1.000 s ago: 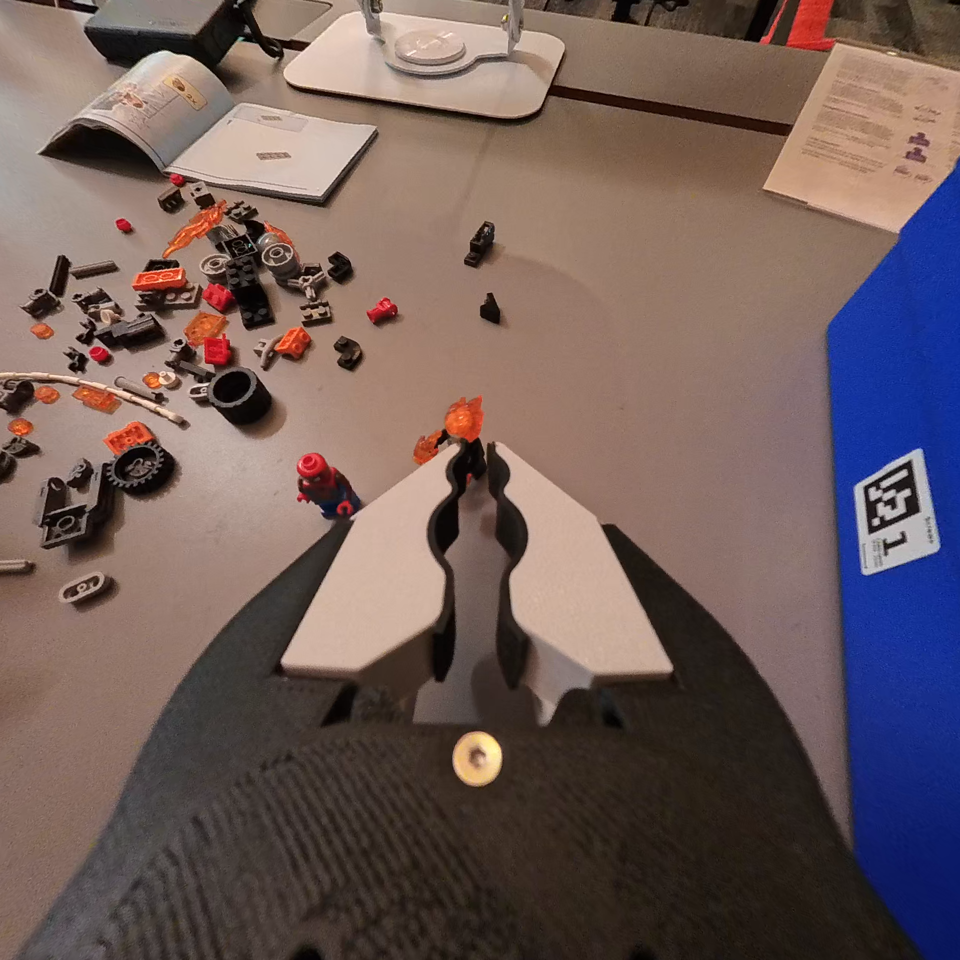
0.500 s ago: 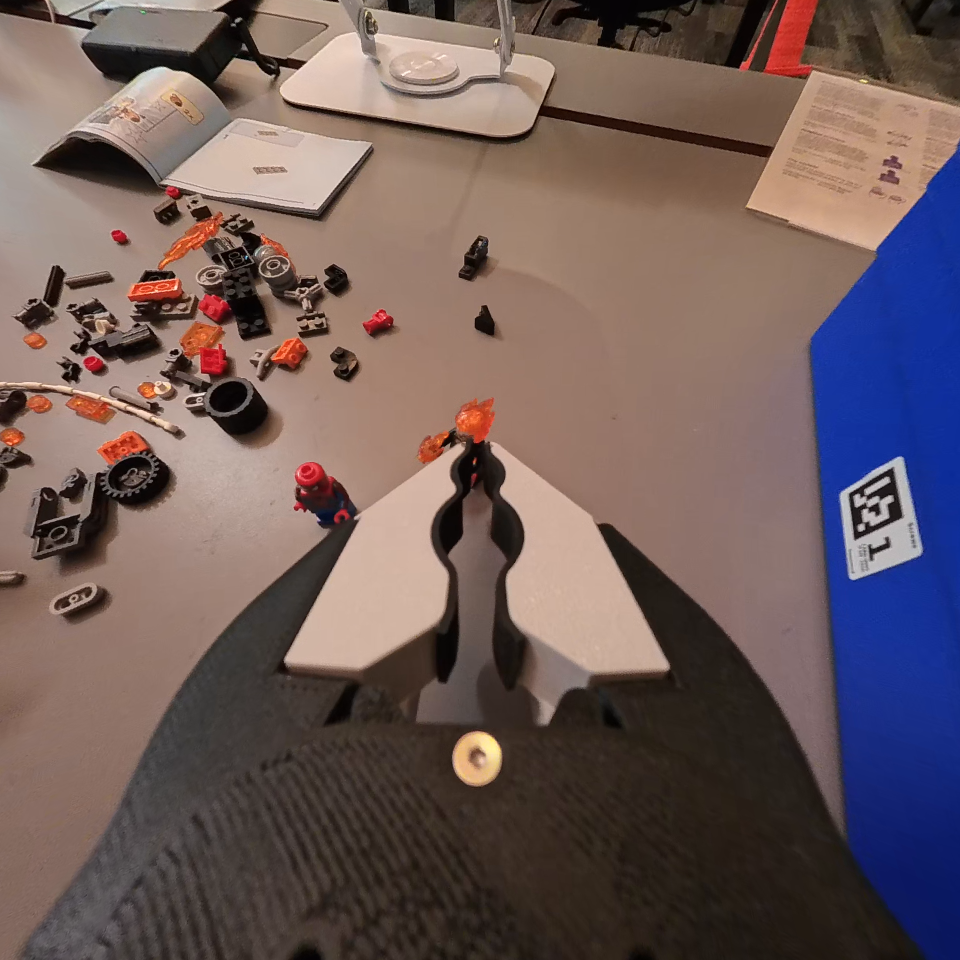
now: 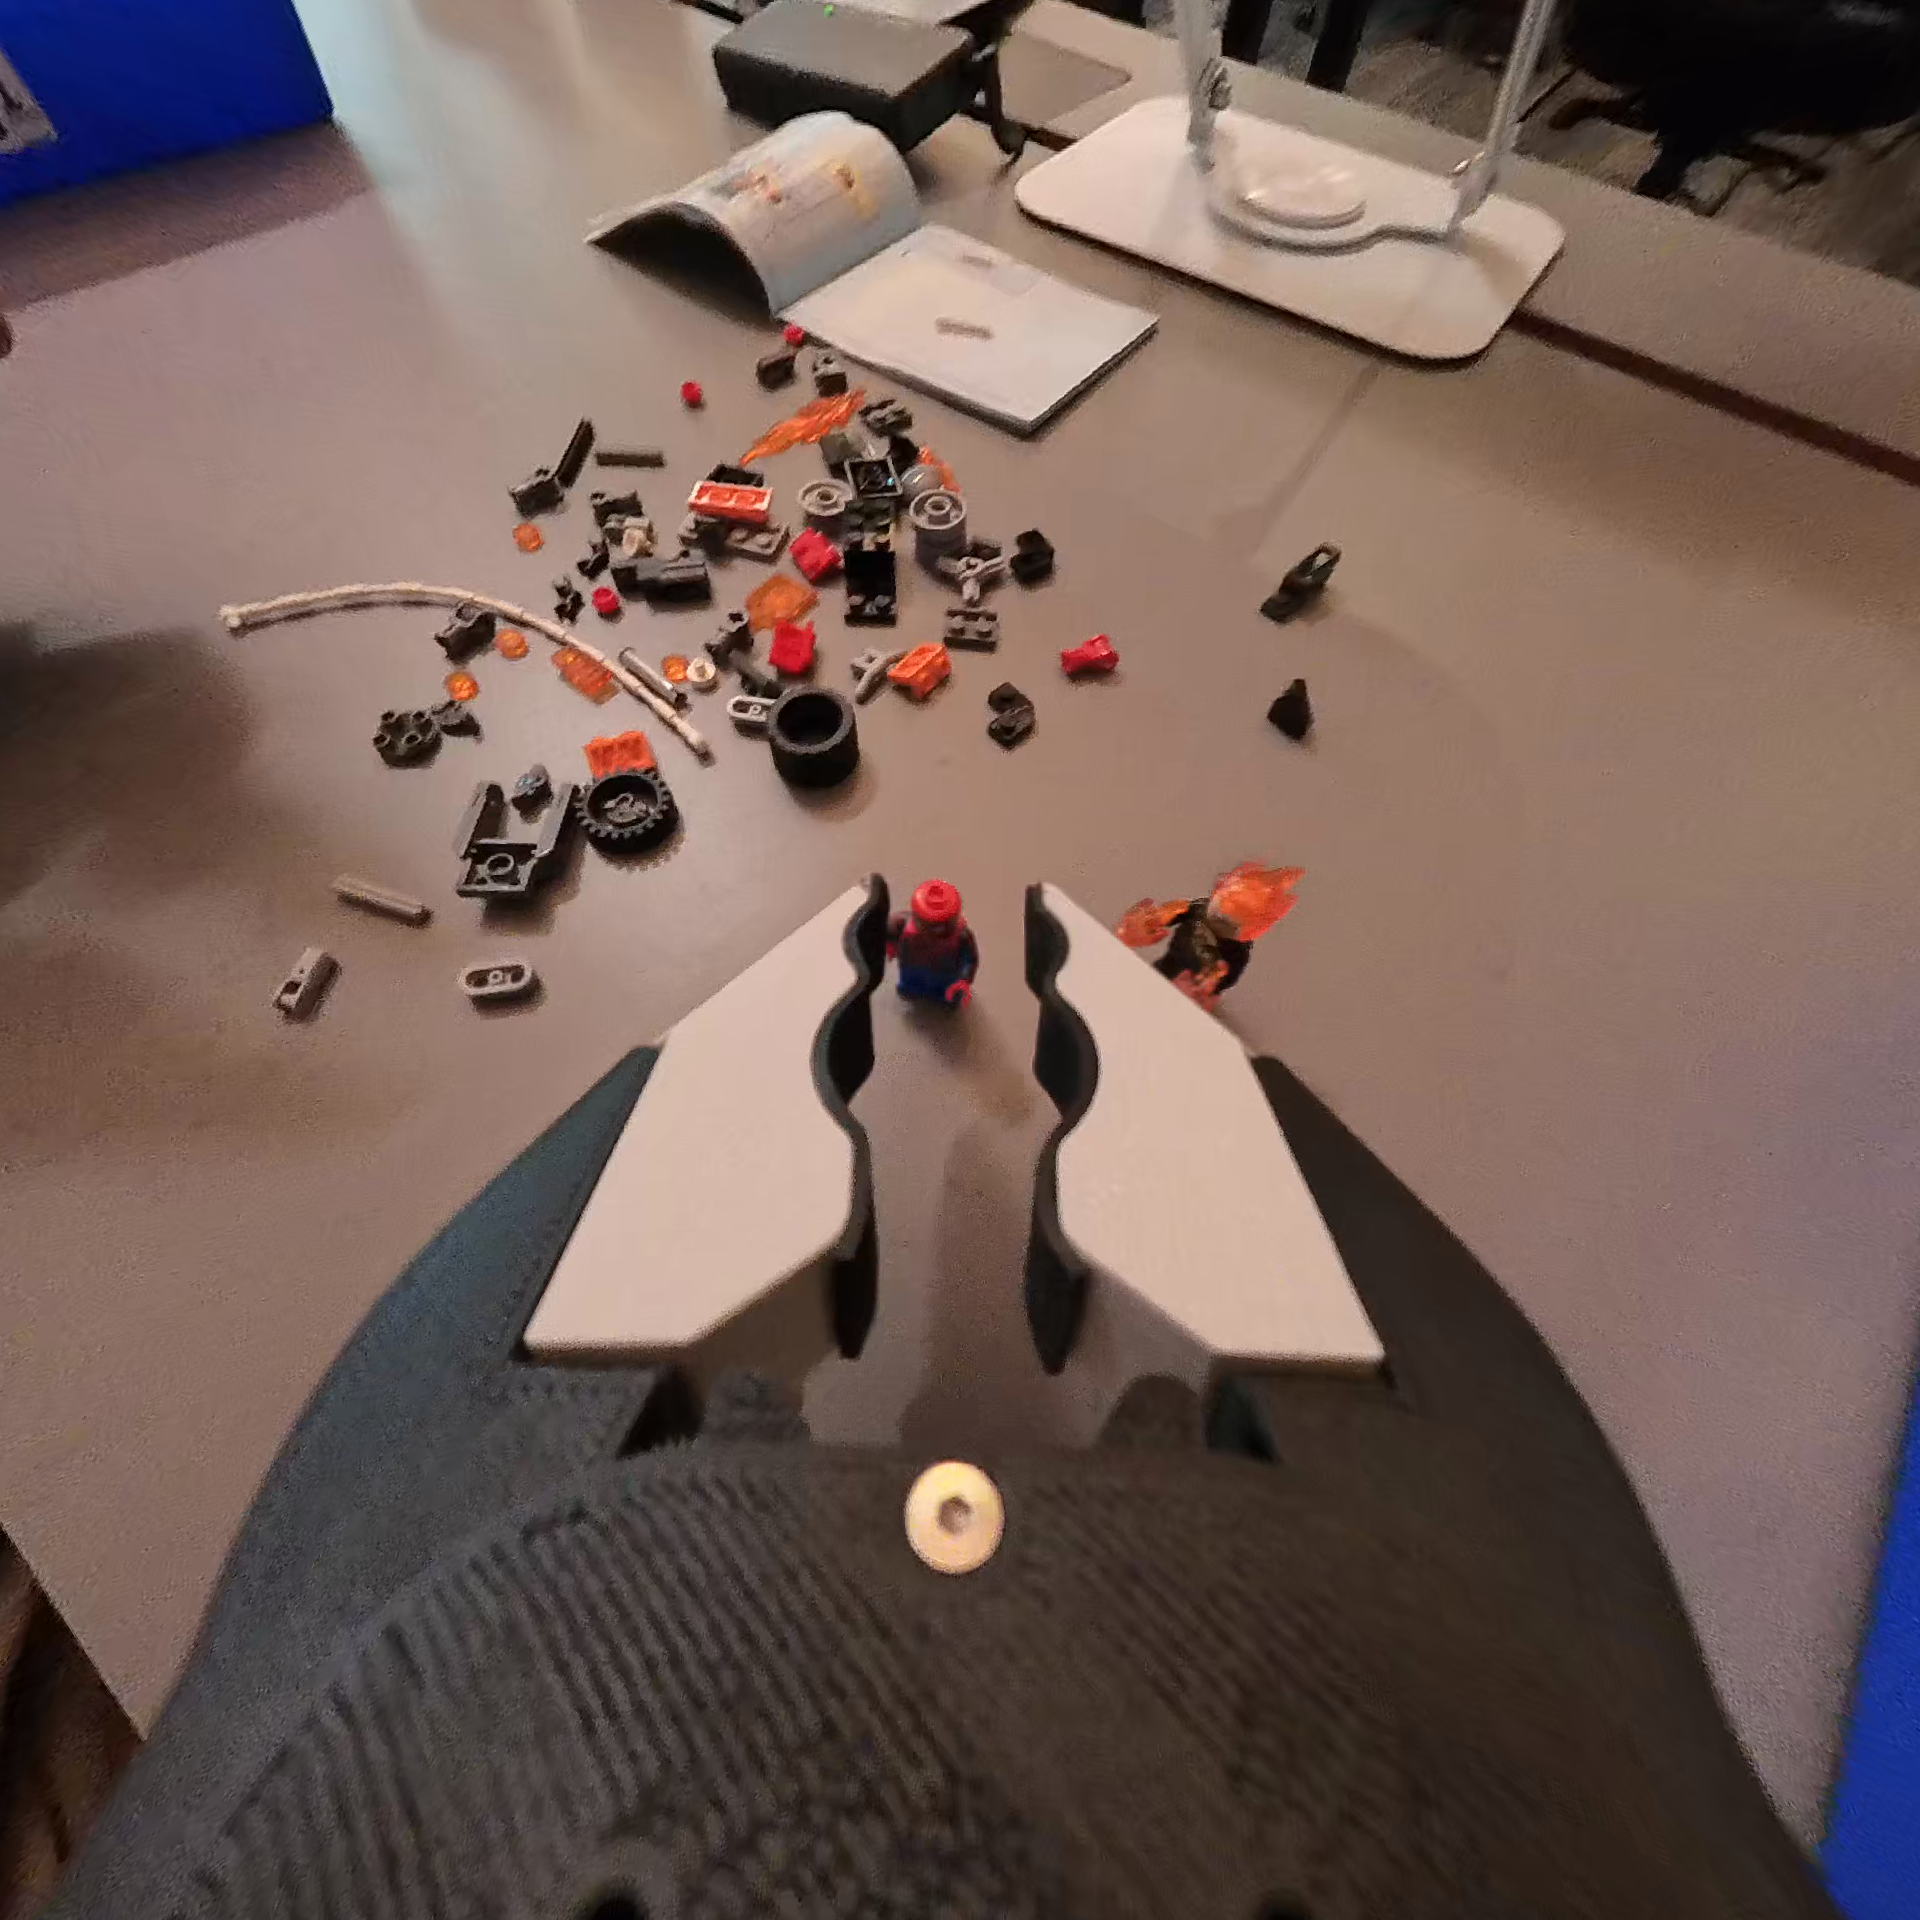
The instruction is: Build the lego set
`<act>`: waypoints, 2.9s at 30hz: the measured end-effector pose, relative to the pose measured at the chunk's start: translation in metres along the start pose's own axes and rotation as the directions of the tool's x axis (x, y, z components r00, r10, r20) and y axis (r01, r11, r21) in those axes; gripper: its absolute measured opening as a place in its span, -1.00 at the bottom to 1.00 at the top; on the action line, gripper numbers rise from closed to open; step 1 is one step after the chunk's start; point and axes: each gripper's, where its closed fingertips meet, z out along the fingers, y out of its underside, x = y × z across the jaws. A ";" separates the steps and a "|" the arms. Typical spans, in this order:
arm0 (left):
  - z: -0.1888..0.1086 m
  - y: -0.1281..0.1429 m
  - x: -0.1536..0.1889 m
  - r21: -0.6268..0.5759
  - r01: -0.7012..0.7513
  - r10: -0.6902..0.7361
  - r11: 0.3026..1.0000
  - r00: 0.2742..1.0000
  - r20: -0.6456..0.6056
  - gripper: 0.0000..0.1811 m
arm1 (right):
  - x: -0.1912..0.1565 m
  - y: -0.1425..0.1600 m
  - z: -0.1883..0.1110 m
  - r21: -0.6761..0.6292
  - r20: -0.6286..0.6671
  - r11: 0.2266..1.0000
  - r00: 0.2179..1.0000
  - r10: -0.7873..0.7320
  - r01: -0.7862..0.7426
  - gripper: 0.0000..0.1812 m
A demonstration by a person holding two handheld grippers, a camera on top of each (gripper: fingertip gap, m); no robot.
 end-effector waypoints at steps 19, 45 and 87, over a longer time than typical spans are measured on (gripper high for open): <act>0.000 0.000 0.000 -0.002 -0.002 0.002 1.000 1.000 0.001 -0.73 | 0.055 -0.028 -0.042 0.217 -0.189 0.959 0.956 0.226 -0.184 -0.91; 0.000 0.002 -0.001 -0.010 -0.007 0.007 1.000 1.000 0.008 -0.73 | 0.078 0.020 -0.009 0.038 -0.405 0.962 0.876 0.262 -0.271 -0.91; 0.002 0.005 -0.006 -0.020 0.057 -0.057 0.998 0.998 0.005 -0.73 | -0.094 -0.081 0.014 0.423 0.248 0.895 0.968 0.034 -0.139 -0.58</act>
